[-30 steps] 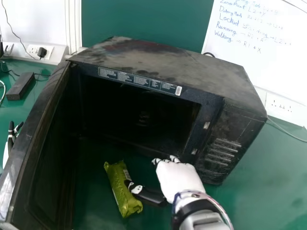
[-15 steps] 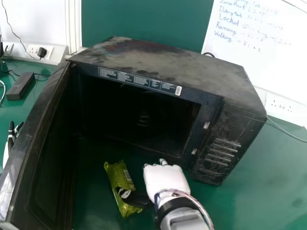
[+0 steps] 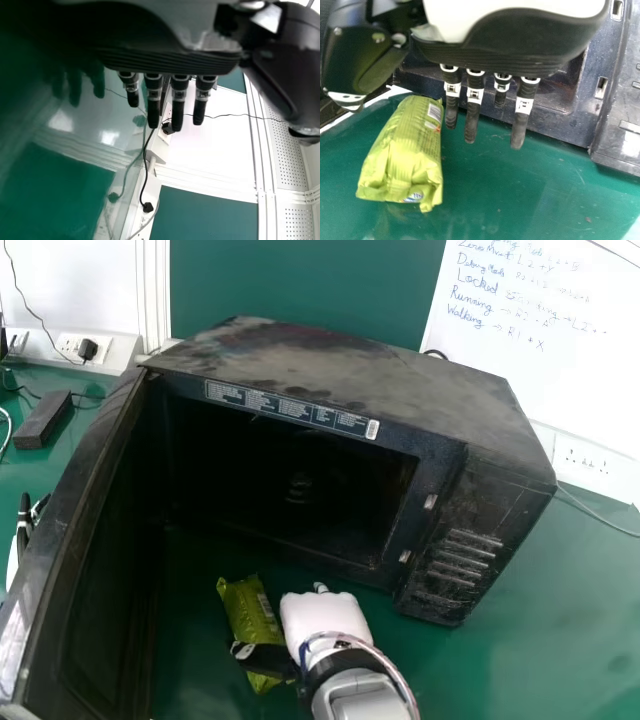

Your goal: Put biscuit inside oven

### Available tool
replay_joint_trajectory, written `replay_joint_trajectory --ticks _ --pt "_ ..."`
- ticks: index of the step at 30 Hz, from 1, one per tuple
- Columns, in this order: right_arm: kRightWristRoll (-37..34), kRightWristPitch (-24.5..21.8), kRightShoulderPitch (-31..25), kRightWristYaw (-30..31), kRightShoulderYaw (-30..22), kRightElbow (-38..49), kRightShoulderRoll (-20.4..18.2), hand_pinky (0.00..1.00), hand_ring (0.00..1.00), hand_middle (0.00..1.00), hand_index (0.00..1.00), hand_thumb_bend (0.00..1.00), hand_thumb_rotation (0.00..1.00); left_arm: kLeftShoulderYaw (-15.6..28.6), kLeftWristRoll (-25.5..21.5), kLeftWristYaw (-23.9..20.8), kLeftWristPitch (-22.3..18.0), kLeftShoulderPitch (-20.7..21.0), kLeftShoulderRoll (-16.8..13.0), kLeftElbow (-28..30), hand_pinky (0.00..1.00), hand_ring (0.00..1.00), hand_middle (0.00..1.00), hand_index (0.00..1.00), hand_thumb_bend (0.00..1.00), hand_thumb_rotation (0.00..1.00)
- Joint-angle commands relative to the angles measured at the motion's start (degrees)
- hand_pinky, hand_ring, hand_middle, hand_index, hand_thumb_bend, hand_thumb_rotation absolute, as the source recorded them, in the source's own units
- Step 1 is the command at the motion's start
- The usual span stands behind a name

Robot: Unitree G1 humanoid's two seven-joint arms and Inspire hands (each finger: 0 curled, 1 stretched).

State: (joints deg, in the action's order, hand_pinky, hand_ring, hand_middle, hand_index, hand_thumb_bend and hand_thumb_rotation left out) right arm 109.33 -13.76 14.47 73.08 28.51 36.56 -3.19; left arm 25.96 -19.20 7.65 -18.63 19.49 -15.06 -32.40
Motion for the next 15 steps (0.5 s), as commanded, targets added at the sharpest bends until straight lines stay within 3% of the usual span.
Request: replay_joint_trajectory --ticks 1,6,15 --pt "-0.2 -1.0 -2.4 -1.2 1.7 -1.4 -6.6 0.55 0.65 0.69 0.83 0.89 0.51 -0.1 0.3 0.0 -0.1 -1.0 0.4 -2.0 0.90 0.86 0.87 0.89 0.31 0.09" --pt "-0.9 -3.1 -3.3 -3.8 2.7 -3.4 -6.8 0.66 0.76 0.79 0.83 0.86 0.48 0.0 0.0 0.1 -0.4 -1.0 0.4 -2.5 0.88 0.85 0.86 0.89 0.33 0.16" --pt "-1.3 -4.6 -3.1 -5.7 3.9 -7.7 -5.5 0.70 0.80 0.84 0.83 0.84 0.46 0.2 -0.2 0.8 -1.0 -0.6 0.0 -4.1 0.88 0.84 0.85 0.88 0.37 0.22"
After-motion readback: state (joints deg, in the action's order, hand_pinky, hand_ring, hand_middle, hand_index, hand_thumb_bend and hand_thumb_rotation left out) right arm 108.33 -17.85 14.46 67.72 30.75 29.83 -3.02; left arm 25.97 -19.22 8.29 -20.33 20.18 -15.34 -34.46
